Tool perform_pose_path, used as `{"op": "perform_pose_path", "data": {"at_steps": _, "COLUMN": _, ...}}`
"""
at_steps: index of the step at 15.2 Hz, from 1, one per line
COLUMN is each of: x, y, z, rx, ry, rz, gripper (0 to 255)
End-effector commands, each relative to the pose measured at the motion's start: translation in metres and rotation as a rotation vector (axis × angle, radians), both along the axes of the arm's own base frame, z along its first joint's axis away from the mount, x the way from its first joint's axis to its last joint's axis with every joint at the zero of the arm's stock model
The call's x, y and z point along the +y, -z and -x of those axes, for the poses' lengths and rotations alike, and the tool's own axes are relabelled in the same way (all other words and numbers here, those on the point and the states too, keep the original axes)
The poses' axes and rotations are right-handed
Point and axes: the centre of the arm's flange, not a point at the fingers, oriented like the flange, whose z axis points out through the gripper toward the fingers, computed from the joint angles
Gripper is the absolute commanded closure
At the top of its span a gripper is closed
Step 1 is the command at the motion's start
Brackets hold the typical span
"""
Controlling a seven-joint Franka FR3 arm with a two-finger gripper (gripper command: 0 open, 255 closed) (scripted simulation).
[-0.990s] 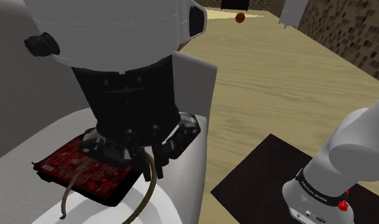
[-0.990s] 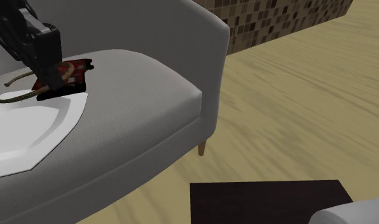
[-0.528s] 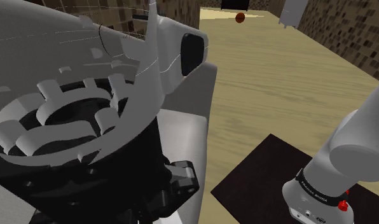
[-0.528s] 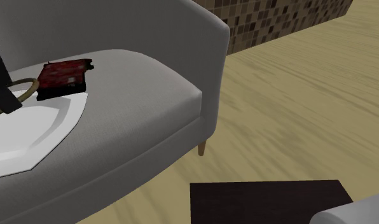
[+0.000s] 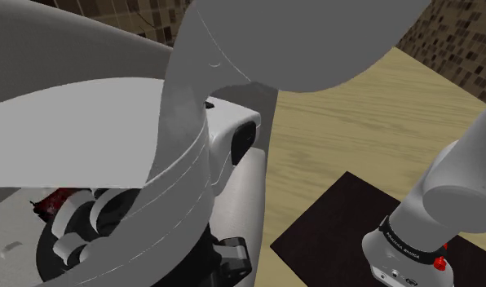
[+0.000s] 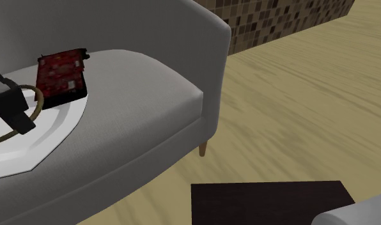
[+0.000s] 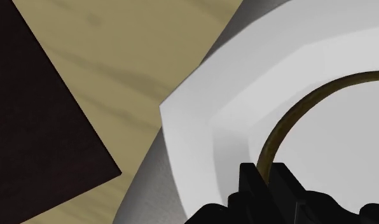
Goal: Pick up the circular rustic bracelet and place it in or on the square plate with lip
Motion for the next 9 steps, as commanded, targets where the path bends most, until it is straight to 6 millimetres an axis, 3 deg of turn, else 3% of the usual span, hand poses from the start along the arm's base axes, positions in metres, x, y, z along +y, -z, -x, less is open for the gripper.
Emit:
{"op": "perform_pose_path", "data": {"at_steps": 1, "x": 0.0, "y": 0.012, "z": 0.0, "rx": 0.0, "ry": 0.0, "rz": 0.0, "gripper": 255}}
{"op": "perform_pose_path", "data": {"at_steps": 4, "x": 0.0, "y": 0.026, "z": 0.0, "rx": 0.0, "ry": 0.0, "rz": 0.0, "gripper": 255}}
{"op": "perform_pose_path", "data": {"at_steps": 9, "x": 0.0, "y": 0.026, "z": 0.0, "rx": 0.0, "ry": 0.0, "rz": 0.0, "gripper": 255}}
